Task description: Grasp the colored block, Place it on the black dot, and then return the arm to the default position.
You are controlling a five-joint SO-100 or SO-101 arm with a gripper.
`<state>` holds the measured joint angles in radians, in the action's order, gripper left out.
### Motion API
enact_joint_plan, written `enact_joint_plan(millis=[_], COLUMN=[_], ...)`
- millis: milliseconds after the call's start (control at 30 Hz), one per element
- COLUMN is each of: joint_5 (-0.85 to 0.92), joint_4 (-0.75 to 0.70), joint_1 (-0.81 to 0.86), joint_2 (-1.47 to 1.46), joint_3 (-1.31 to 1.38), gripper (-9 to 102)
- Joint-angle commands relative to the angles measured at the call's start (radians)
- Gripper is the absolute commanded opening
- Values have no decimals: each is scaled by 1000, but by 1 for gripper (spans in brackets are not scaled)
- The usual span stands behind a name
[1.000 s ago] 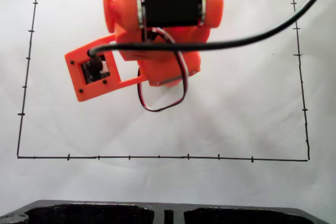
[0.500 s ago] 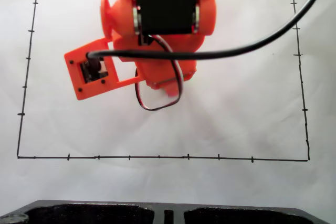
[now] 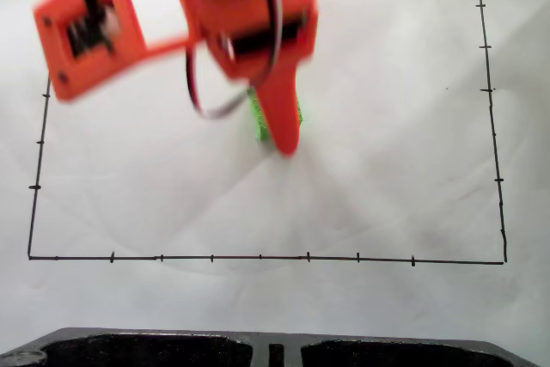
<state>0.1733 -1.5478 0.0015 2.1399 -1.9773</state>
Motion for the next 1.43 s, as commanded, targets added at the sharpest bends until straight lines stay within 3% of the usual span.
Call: enact_joint_plan(millis=[0, 67, 300, 667, 933, 1400], joint_5=[38, 114, 287, -44, -109, -92], joint_4=[-20, -15, 176, 414, 523, 523], joint_1=[57, 112, 272, 189, 186, 166], joint_2=[284, 420, 755, 1085, 1127, 1127], joint_3=[-100, -181, -578, -907, -1023, -1023], gripper=[36, 33, 0, 0, 0, 0])
